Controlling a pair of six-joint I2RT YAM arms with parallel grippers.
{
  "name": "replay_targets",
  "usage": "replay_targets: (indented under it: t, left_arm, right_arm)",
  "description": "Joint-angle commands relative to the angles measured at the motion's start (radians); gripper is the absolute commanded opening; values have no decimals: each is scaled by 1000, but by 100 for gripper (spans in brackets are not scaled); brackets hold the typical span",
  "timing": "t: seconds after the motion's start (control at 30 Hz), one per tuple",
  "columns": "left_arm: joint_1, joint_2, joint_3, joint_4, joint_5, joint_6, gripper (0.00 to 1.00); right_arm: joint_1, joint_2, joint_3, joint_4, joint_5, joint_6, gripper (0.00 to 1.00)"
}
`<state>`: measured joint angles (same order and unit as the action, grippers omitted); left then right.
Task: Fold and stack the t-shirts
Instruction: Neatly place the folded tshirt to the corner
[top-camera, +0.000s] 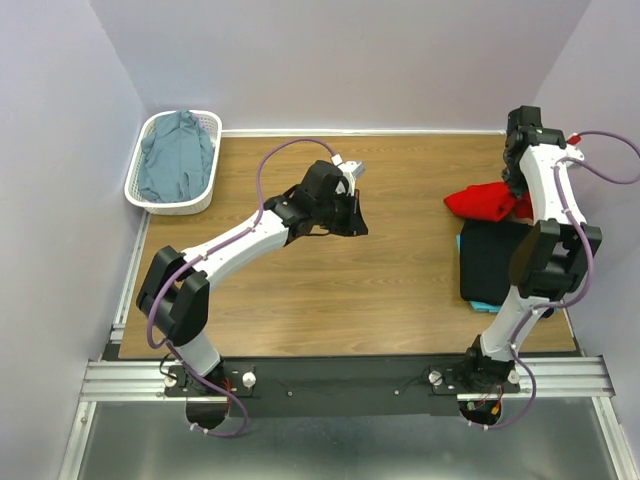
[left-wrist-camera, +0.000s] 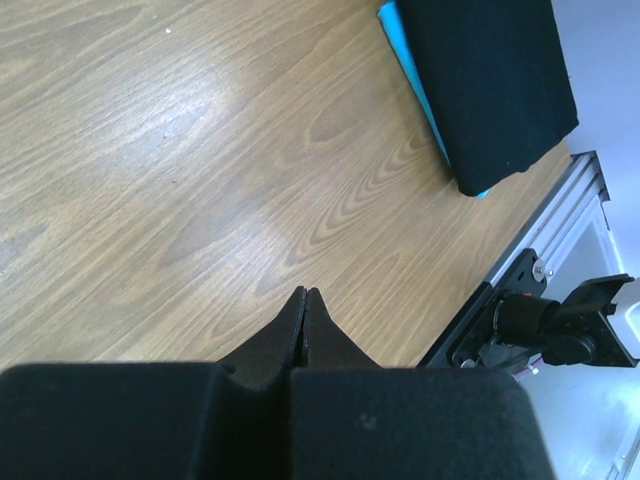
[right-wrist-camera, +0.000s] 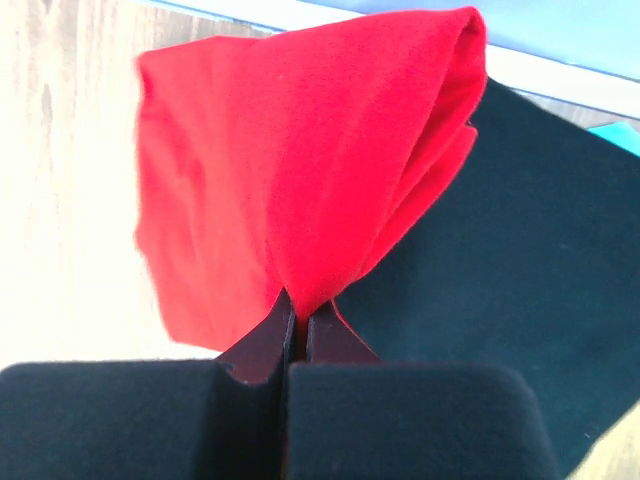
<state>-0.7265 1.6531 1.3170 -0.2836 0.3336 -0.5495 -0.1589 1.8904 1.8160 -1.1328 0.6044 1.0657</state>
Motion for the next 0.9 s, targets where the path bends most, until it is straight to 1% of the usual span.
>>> replay_targets:
  t: [0.0, 0.53, 0.87]
  left_arm:
    - [-4, 2, 28, -20, 25, 8, 0]
    - [-8, -7, 25, -20, 25, 11, 0]
    - [-11, -9, 19, -17, 25, 11, 0]
  right_arm:
    - [-10, -74, 34, -62, 72, 13, 0]
    - [-16, -177, 97, -127, 87, 5, 1]
    - [-18, -232, 92, -148, 98, -7, 0]
